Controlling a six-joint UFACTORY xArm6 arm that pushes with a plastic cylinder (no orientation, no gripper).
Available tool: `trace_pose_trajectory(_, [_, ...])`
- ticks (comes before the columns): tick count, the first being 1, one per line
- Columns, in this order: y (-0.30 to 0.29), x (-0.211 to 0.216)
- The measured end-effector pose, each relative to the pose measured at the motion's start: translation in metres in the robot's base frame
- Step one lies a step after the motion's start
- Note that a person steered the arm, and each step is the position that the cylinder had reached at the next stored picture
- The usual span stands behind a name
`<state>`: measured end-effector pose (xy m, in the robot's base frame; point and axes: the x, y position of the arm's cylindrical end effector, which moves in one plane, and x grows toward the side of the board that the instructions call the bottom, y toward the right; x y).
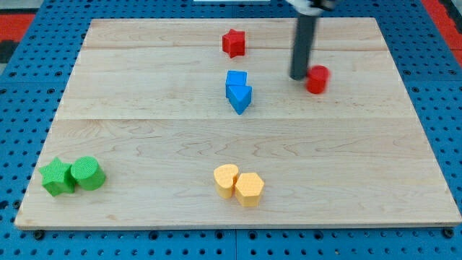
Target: Place the red star at the top left of the red circle
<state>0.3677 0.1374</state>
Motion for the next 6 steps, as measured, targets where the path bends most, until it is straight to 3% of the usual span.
trace_pose_trajectory(1, [0.002,0.001])
trace_pose_trajectory(3, [-0.016,-0.162])
trace_pose_trajectory(4, [-0.082,-0.176])
trace_pose_trajectory(5, [-0.168,-0.158])
trace_pose_trajectory(6, [-0.171,-0.11])
